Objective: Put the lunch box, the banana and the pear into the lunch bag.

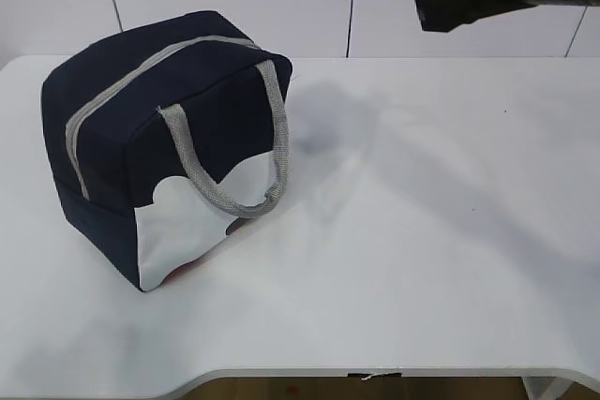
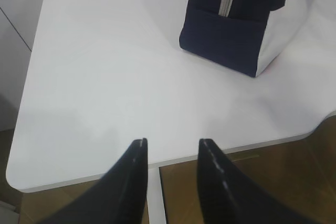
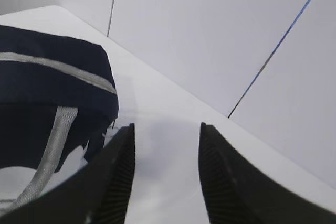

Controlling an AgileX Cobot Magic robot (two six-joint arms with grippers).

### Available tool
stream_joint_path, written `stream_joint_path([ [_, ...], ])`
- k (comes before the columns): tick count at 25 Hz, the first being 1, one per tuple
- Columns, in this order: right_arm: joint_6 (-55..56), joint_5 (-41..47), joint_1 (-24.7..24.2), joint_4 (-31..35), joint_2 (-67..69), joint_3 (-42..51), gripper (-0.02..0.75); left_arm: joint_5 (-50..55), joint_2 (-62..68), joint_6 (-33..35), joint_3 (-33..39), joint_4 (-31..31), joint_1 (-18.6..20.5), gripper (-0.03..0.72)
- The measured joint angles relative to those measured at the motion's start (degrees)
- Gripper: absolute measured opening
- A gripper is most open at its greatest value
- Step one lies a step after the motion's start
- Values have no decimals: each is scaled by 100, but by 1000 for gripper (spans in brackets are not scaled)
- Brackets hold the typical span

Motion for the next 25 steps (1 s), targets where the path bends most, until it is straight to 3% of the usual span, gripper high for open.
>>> stream_joint_path([
  [6, -1279, 1060, 252, 1227, -344, 0, 334, 0, 0, 0, 0, 0, 0, 245],
  [12, -4000, 2119, 360, 3674, -695, 0, 333, 0, 0, 0, 0, 0, 0, 245],
  [15, -4744, 2404, 369, 4593, -810, 0, 334, 0, 0, 0, 0, 0, 0, 245],
  [18, -4956, 2563, 369, 5003, -908, 0, 334, 0, 0, 0, 0, 0, 0, 245],
  [25, -5027, 2771, 369, 5128, -1222, 121, 333, 0, 0, 0, 0, 0, 0, 245],
])
